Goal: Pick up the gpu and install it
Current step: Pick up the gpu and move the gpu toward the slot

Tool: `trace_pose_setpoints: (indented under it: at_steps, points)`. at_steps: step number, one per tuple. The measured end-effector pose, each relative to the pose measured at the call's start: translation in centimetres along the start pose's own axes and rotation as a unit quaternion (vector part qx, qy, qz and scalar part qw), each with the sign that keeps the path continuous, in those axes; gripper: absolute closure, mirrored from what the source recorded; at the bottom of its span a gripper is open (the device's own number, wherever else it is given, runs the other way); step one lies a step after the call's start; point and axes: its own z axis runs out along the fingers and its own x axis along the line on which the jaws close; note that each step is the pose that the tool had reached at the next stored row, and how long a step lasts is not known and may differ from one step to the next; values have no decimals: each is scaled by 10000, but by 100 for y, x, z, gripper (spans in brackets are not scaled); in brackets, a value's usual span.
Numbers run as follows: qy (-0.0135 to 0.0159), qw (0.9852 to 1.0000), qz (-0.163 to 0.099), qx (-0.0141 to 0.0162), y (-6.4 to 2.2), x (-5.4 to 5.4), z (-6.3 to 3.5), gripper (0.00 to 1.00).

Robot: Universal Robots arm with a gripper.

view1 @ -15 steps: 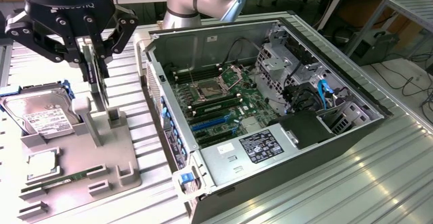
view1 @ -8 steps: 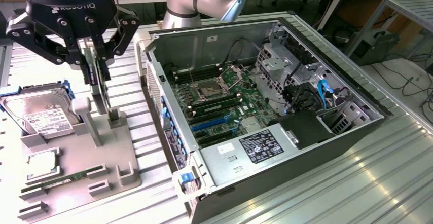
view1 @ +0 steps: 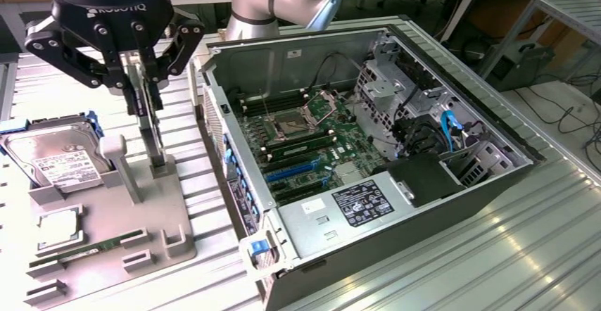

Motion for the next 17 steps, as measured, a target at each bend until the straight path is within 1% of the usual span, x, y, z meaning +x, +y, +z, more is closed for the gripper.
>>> trace_pose_setpoints:
  at_steps: [5, 11, 17]
  points:
    - [-1, 10000, 0, 0, 0, -28, 0, 73]
    - [-13, 10000, -1, 0, 0, -51, 0, 73]
    - [-16, 10000, -2, 0, -1, -86, 1, 73]
